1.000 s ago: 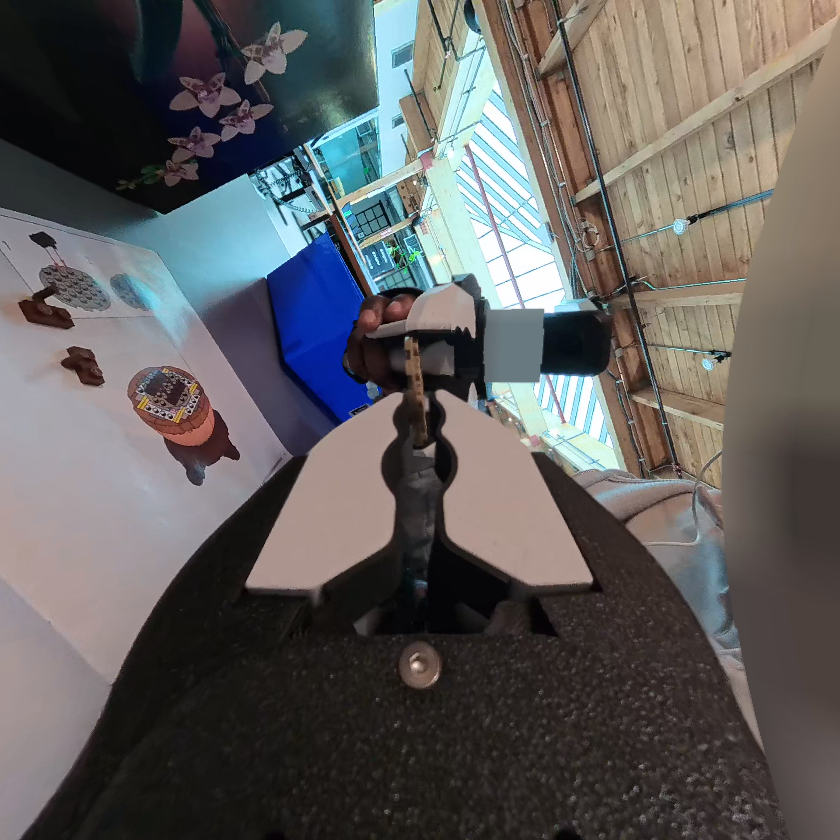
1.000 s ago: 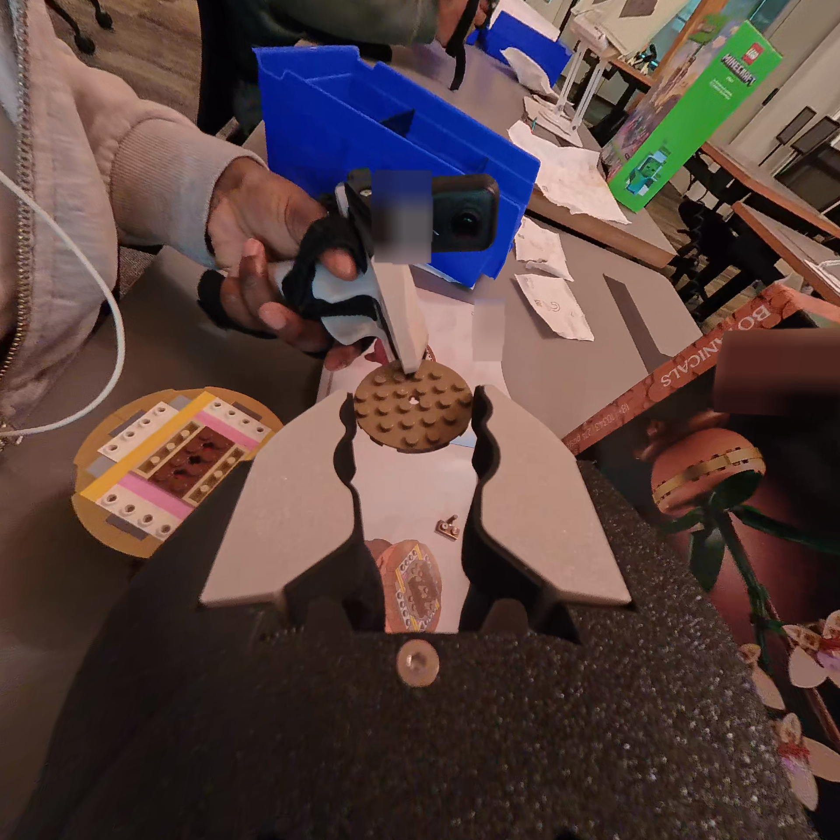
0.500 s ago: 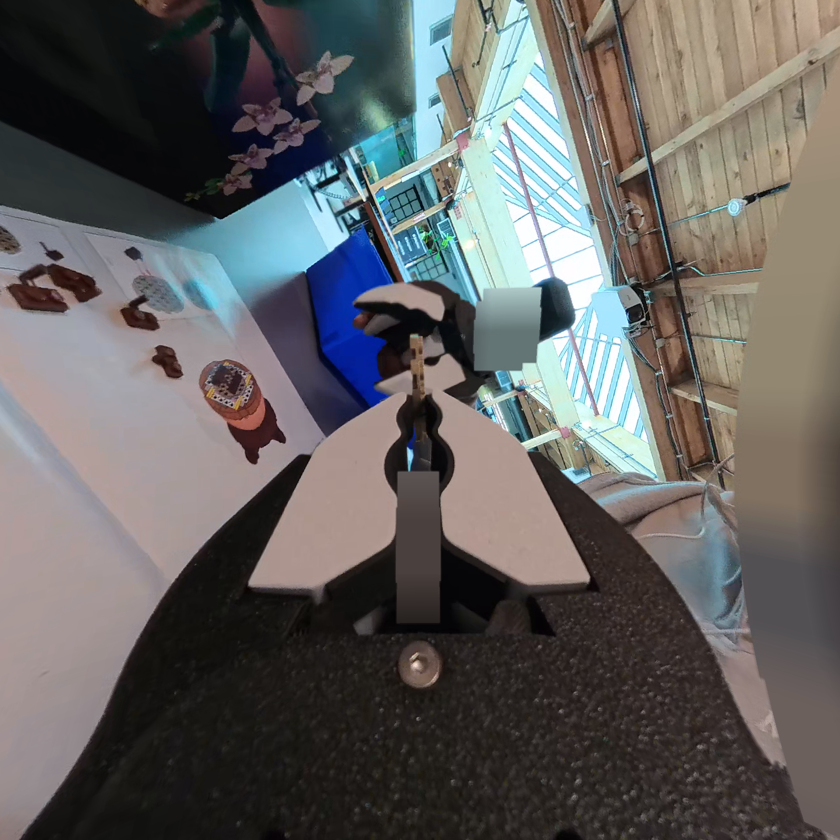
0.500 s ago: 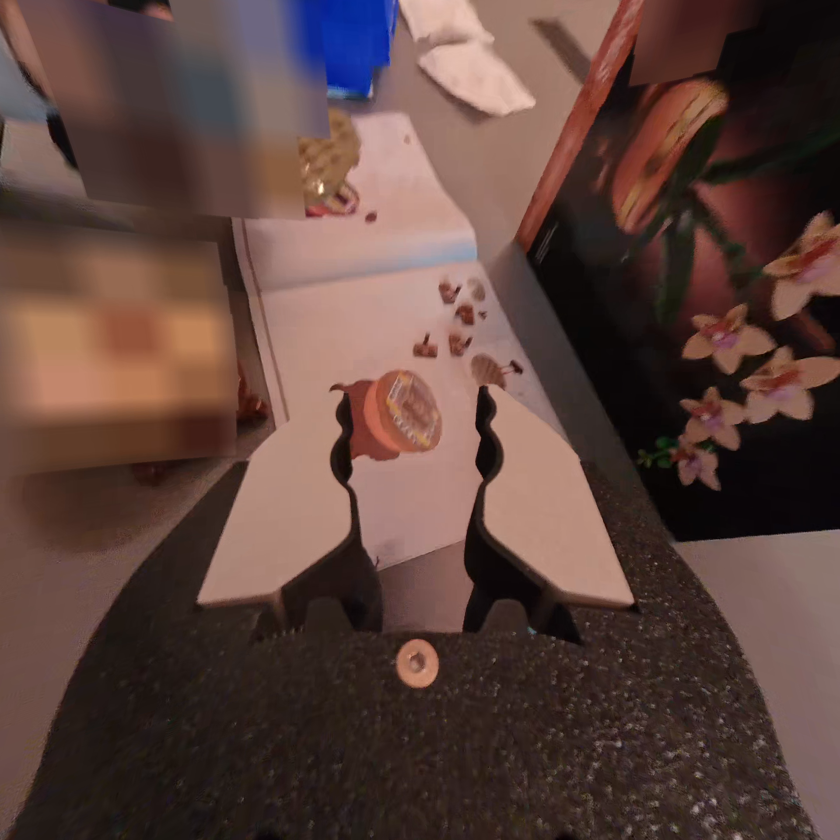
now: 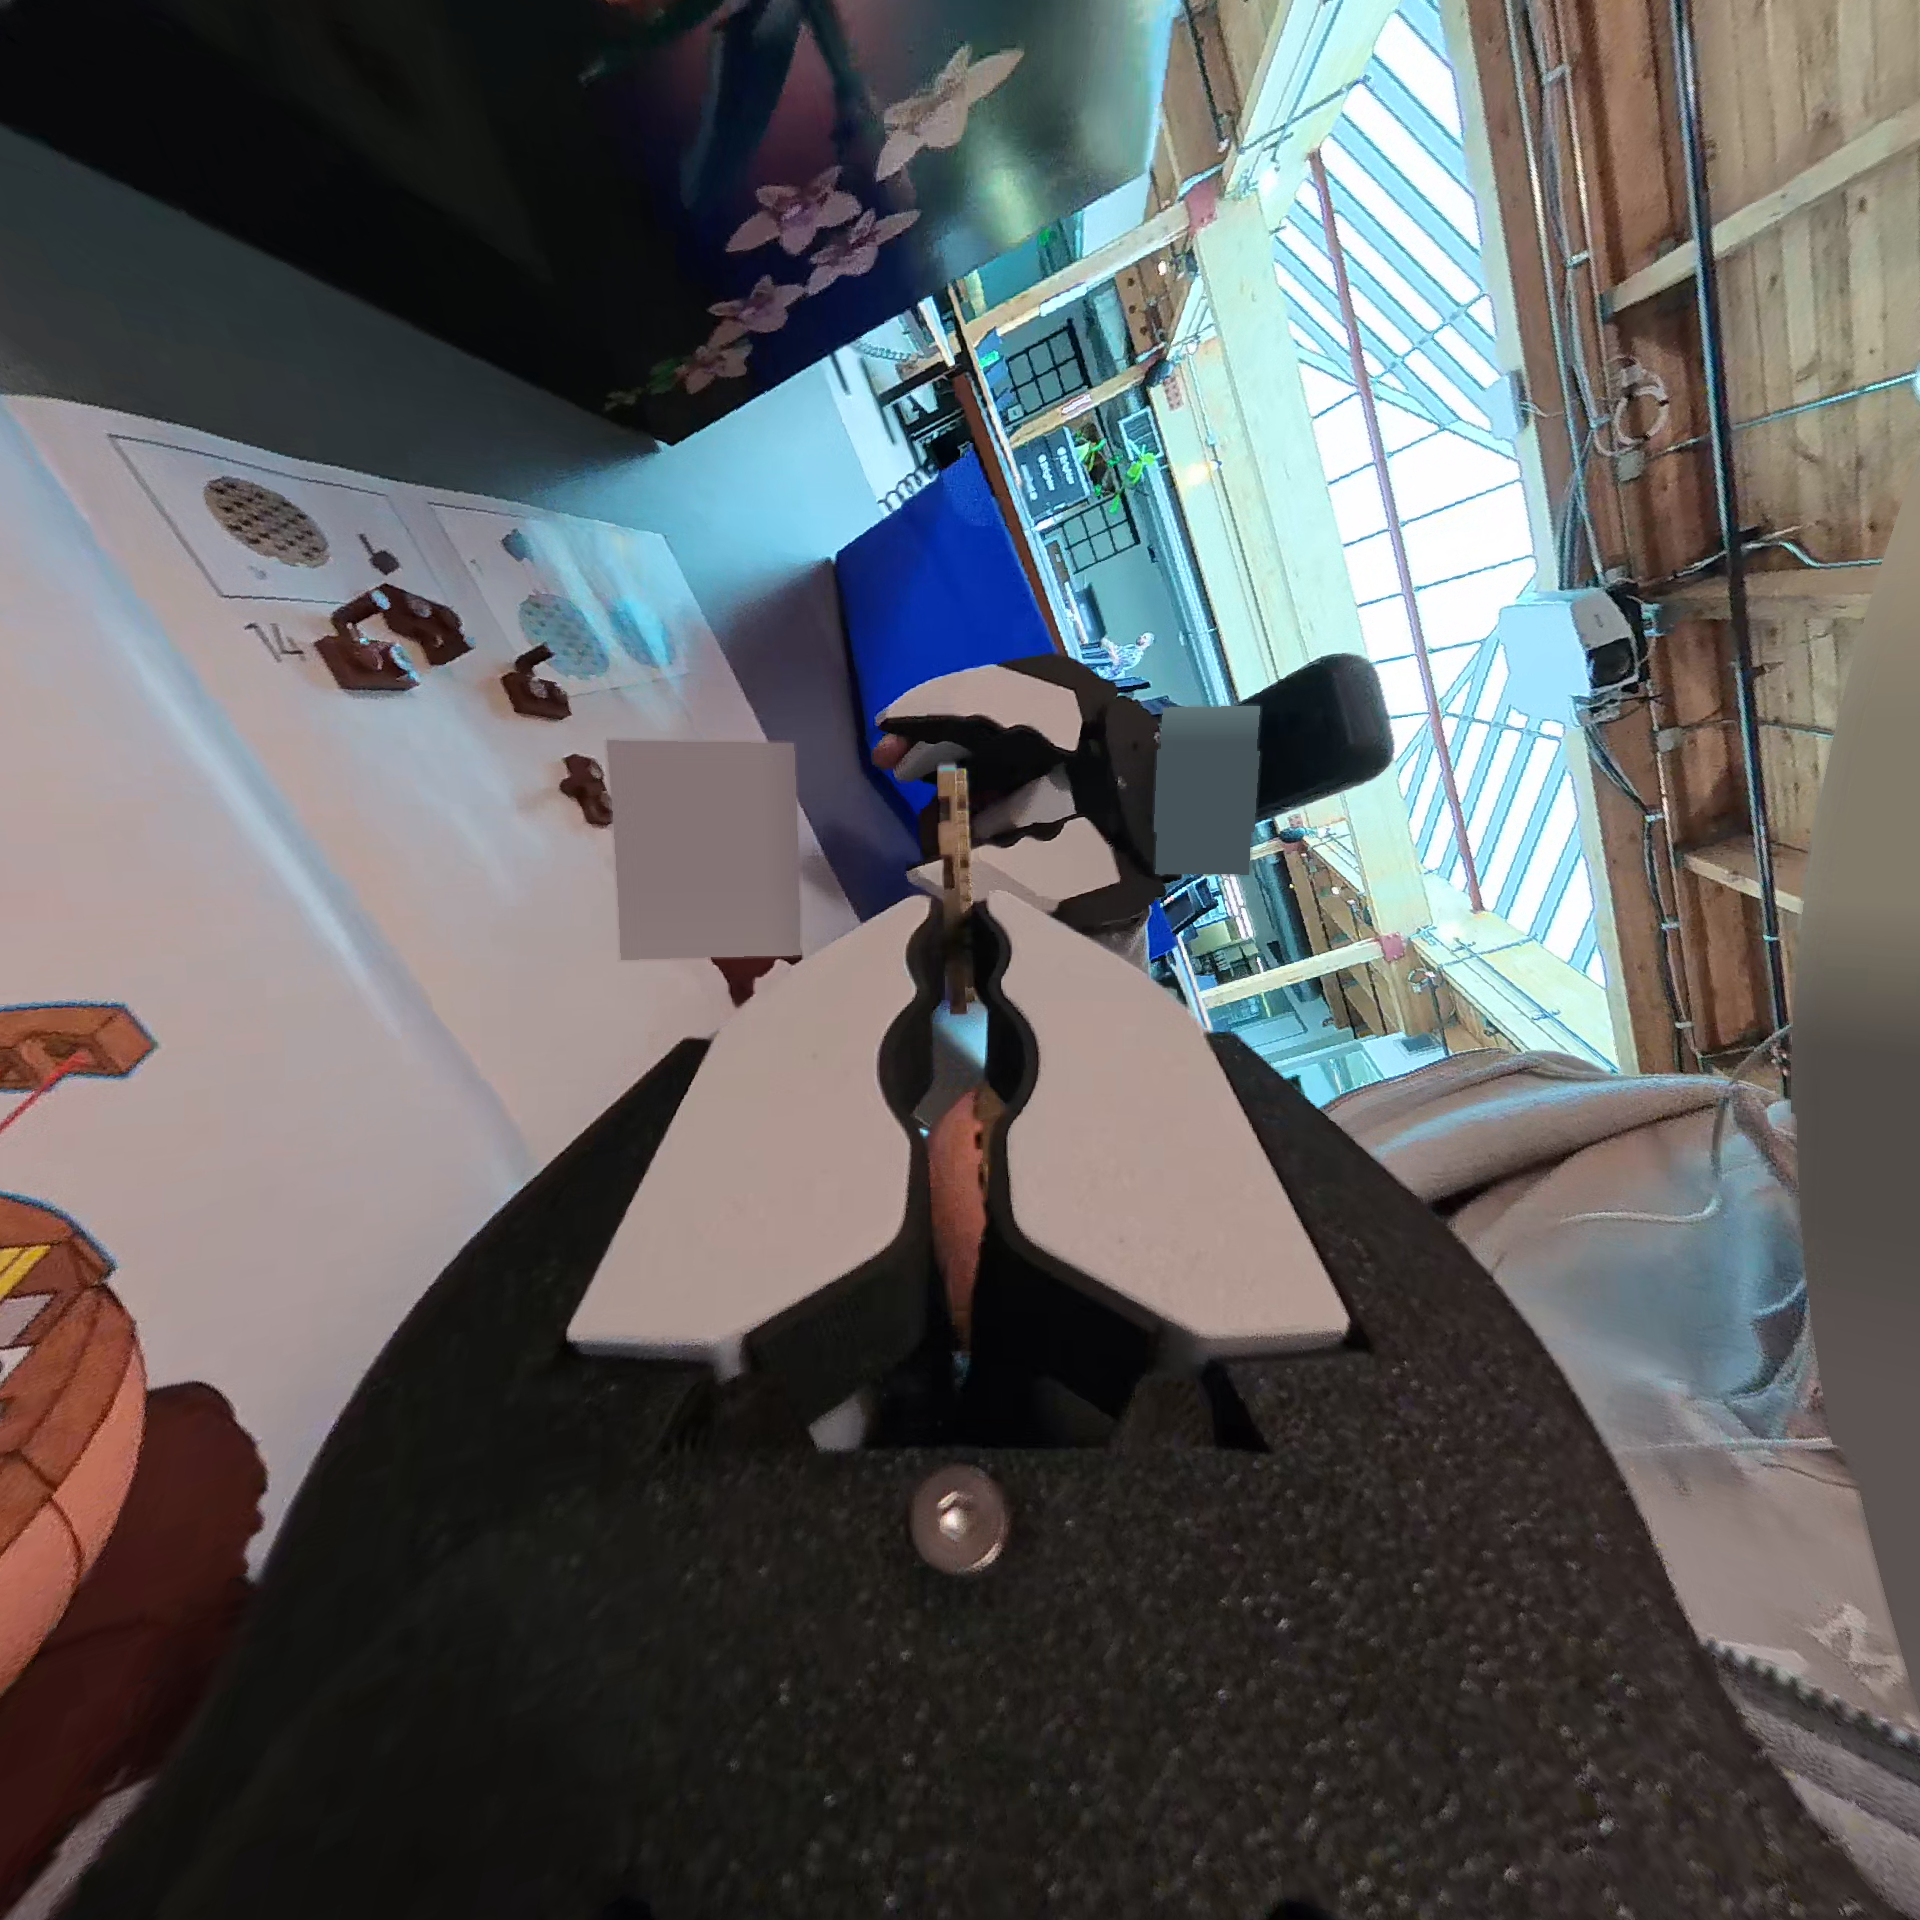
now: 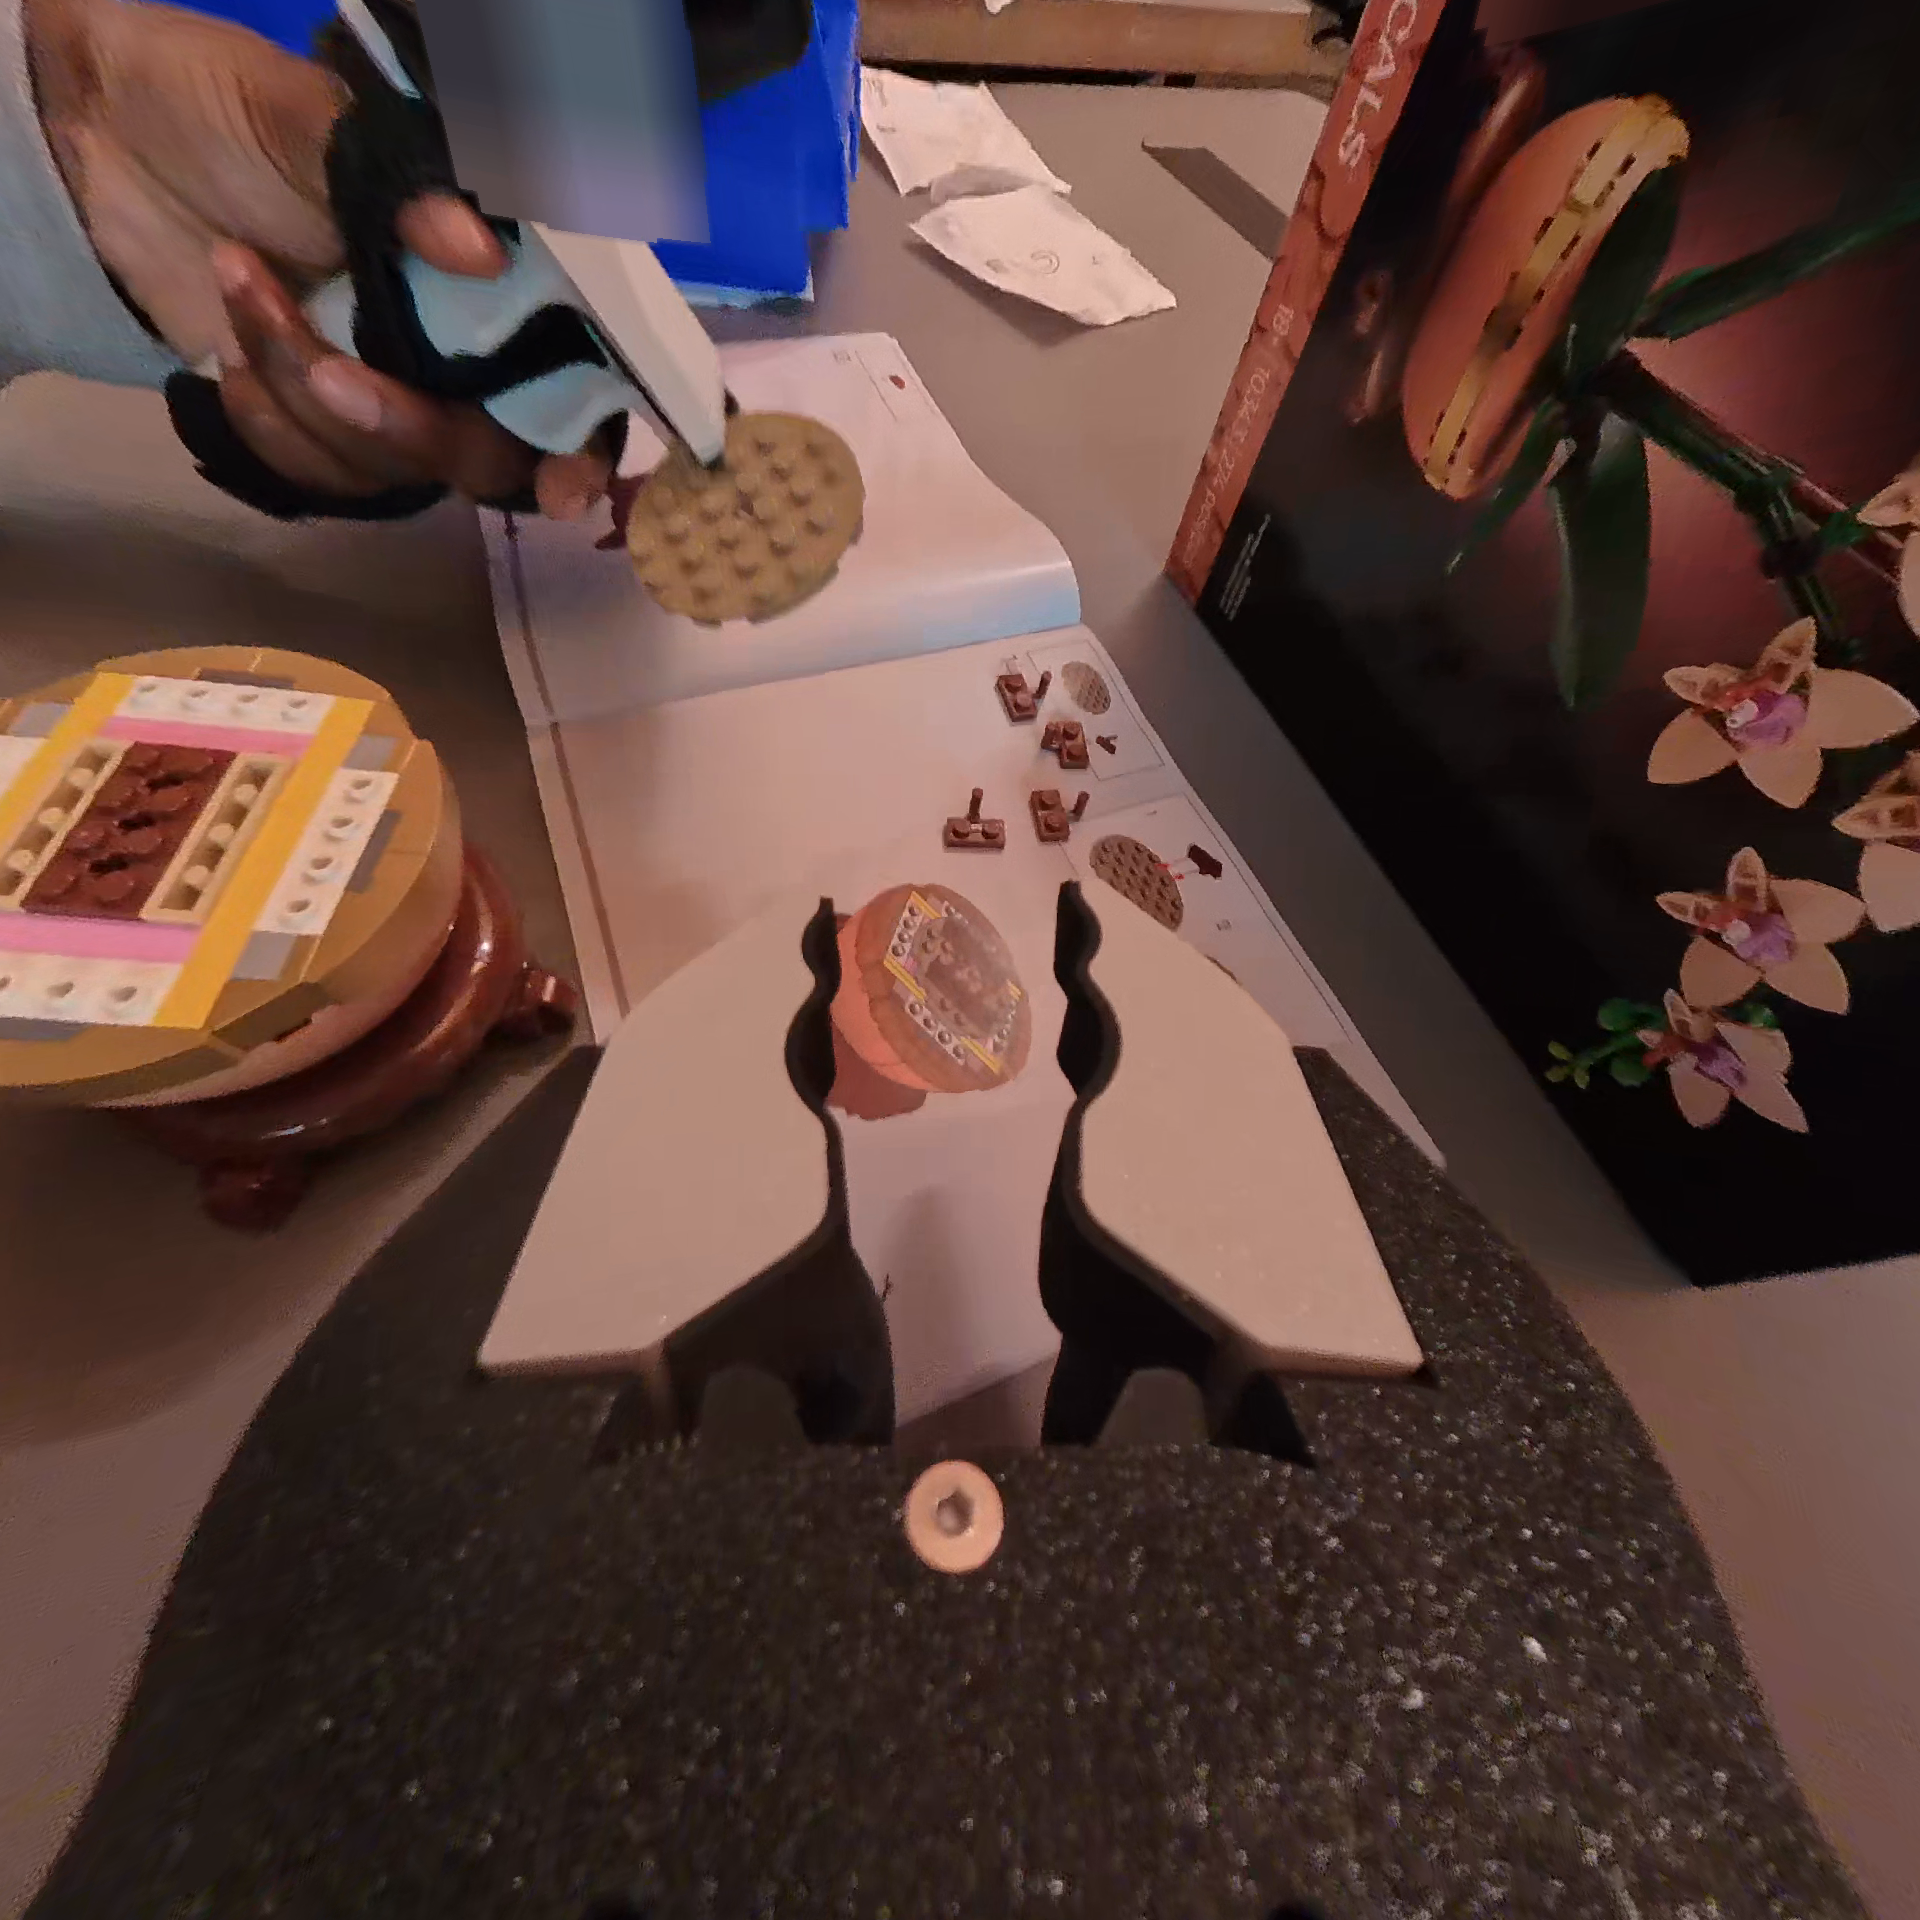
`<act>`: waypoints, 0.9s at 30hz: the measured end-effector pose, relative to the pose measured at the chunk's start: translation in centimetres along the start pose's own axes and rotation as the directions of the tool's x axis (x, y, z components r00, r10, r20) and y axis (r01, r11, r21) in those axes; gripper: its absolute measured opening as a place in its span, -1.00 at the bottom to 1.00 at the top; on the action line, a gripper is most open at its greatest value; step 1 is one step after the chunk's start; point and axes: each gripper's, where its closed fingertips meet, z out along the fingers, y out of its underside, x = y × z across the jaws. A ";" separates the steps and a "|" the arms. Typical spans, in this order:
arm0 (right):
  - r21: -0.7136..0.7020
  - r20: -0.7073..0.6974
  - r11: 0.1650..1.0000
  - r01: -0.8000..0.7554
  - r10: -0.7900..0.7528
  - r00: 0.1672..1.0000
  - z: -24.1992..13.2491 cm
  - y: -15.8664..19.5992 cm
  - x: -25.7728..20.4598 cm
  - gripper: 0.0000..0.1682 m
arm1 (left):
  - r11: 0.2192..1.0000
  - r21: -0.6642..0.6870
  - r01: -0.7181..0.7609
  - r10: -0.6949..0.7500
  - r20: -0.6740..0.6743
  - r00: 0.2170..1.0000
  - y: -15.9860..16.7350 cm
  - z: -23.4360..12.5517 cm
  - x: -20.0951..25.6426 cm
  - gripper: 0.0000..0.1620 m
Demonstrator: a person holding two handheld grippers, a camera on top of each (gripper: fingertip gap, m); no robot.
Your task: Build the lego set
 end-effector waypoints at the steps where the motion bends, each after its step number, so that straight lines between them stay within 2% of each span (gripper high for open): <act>1: 0.016 0.008 1.000 0.000 0.000 1.000 0.3 -0.2 -0.2 -0.53 | 1.000 -0.004 0.006 -0.006 0.003 1.000 0.1 0.1 -0.2 -0.95; 7: 0.063 0.076 0.998 -0.012 0.007 0.997 1.5 -0.9 -1.6 -0.54 | 0.999 -0.012 0.033 -0.033 0.010 0.999 0.5 0.4 -1.0 -0.95; 12: 0.177 0.173 0.984 -0.023 -0.008 0.985 1.9 -3.2 -3.5 -0.47 | 0.998 -0.016 0.053 -0.053 0.004 0.999 0.9 0.6 -1.2 -0.95; 18: 0.199 0.135 0.978 0.067 -0.095 0.986 2.7 -4.0 -4.0 -0.39 | 0.996 -0.012 0.091 -0.092 -0.040 0.995 1.1 1.1 -0.7 -0.95; 23: 0.142 0.089 0.984 0.105 -0.119 0.989 2.2 -2.8 -3.1 -0.45 | 0.997 -0.013 0.083 -0.083 -0.034 0.996 1.1 1.1 -0.8 -0.96; 25: 0.135 0.054 0.988 0.072 -0.079 0.995 1.6 -2.4 -2.0 -0.54 | 0.997 -0.009 0.076 -0.076 -0.015 0.997 1.0 1.0 -1.1 -0.96; 27: 0.103 -0.007 0.993 0.061 -0.060 0.998 1.1 -1.7 -0.6 -0.71 | 0.998 -0.003 0.067 -0.067 -0.002 0.998 0.8 0.9 -1.4 -0.95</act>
